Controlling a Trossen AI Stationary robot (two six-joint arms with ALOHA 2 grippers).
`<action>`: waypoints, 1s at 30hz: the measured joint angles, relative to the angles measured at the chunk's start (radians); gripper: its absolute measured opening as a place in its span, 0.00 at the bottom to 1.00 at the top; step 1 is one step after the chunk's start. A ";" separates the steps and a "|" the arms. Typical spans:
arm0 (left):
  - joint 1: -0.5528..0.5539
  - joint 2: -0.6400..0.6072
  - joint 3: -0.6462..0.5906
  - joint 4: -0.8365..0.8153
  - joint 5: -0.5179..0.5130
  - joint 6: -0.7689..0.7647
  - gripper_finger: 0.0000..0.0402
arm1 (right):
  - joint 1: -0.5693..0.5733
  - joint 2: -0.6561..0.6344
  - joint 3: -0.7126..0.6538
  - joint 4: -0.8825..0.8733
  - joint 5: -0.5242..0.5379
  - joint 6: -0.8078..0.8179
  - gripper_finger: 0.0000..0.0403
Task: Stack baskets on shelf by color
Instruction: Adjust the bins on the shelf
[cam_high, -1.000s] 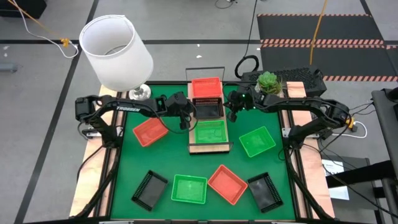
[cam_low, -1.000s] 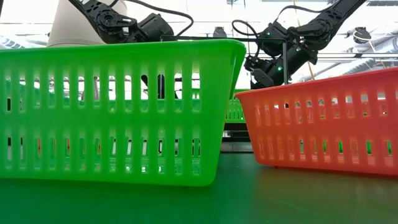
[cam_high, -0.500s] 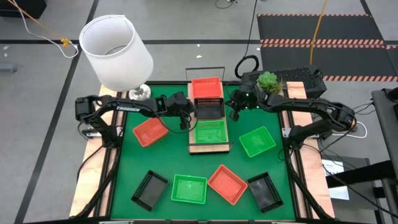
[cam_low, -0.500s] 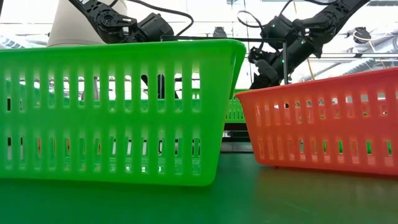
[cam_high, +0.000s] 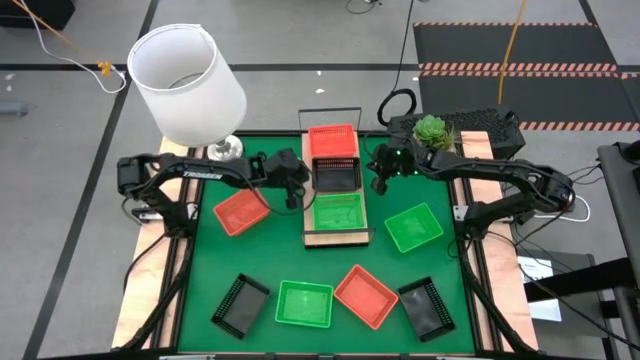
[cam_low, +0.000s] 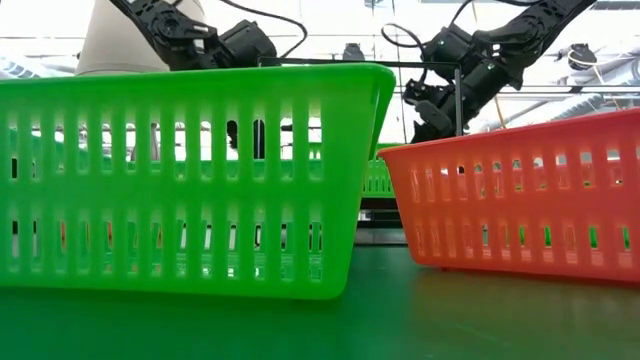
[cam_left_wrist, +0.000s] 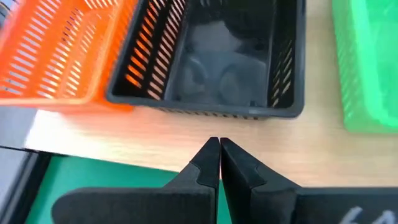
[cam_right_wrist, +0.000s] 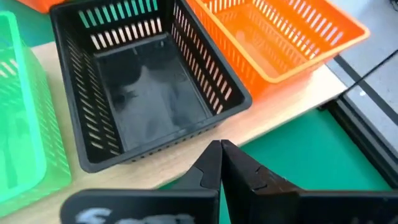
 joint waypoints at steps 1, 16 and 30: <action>-0.002 -0.012 0.000 -0.005 0.000 0.000 0.04 | -0.002 0.000 0.000 -0.003 0.000 0.000 0.00; -0.050 -0.103 0.000 -0.069 -0.003 -0.018 0.04 | -0.009 0.086 0.000 0.052 -0.006 0.002 0.00; -0.052 -0.103 0.000 -0.085 -0.009 -0.018 0.04 | -0.006 0.097 0.000 0.107 -0.057 0.029 0.00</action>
